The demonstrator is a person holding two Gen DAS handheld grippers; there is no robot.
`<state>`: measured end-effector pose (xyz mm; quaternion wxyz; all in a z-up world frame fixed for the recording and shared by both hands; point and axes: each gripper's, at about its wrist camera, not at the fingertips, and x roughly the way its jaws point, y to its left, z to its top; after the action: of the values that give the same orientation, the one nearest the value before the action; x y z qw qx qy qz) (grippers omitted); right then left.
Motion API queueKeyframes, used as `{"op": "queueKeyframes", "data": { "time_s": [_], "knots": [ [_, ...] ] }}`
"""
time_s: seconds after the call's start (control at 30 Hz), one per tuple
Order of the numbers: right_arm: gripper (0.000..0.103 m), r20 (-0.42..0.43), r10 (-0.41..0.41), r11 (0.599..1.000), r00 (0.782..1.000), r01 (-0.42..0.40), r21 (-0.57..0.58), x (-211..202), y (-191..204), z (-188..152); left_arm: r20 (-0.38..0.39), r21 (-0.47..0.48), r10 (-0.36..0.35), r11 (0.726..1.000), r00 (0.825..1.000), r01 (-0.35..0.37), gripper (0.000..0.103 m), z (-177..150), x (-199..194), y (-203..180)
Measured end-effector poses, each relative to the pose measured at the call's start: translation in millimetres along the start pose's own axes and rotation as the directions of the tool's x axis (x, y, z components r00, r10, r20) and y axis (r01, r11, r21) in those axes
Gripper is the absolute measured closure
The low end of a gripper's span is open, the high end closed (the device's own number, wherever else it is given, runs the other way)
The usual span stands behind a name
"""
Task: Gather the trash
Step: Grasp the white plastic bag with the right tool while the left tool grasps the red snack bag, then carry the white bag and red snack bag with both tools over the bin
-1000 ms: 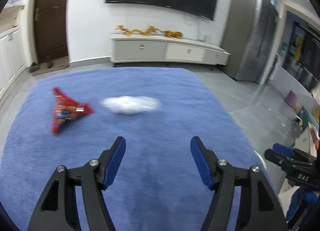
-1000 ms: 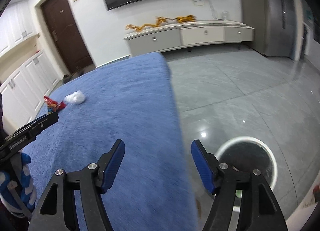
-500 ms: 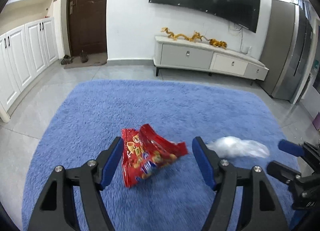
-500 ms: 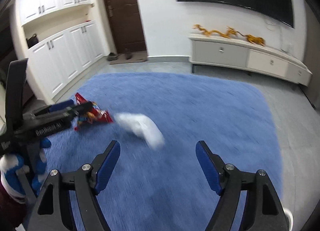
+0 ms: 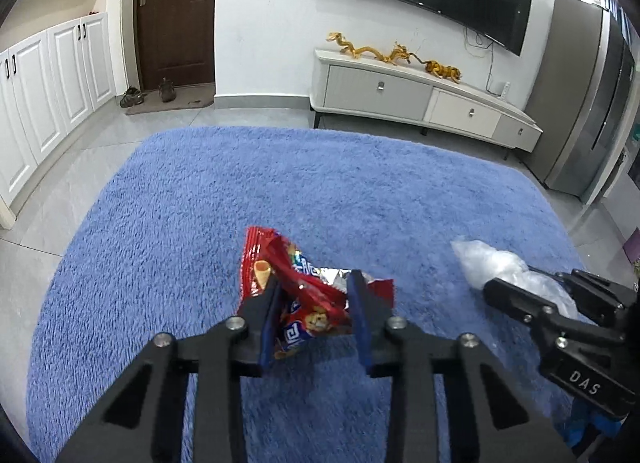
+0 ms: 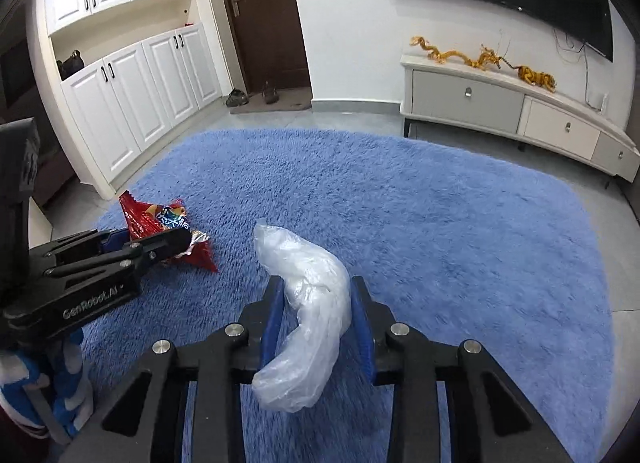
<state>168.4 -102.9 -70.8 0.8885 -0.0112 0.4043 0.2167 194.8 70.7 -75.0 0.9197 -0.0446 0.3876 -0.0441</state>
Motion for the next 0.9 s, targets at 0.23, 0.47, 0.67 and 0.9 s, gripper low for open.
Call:
{"op": "queueKeyframes", "data": {
  "time_s": [0.23,0.47,0.67,0.9],
  "knots": [
    [0.072,0.04,0.01,0.998,0.999,-0.012,0.059,-59.6,-12.3,-37.4,0.025,0.05,-0.066,0.997,0.998,0.064,0.078,-24.8,-44.0,-21.1],
    [0.072,0.08,-0.023,0.989,0.997,0.011,0.145,-131.0,-33.7,-82.6,0.033,0.129,-0.147,0.981,0.989,0.142,0.08,-47.8,-93.2,-56.0],
    [0.072,0.107,-0.128,0.955,0.986,0.093,0.283,-197.5,-79.9,-134.8,0.001,0.214,-0.259,0.944,0.966,0.253,0.081,-60.1,-121.2,-113.8],
    [0.072,0.066,-0.297,0.868,0.953,0.241,0.434,-252.8,-141.3,-197.8,-0.101,0.321,-0.393,0.857,0.914,0.404,0.081,-75.3,-122.7,-214.1]
  ]
}}
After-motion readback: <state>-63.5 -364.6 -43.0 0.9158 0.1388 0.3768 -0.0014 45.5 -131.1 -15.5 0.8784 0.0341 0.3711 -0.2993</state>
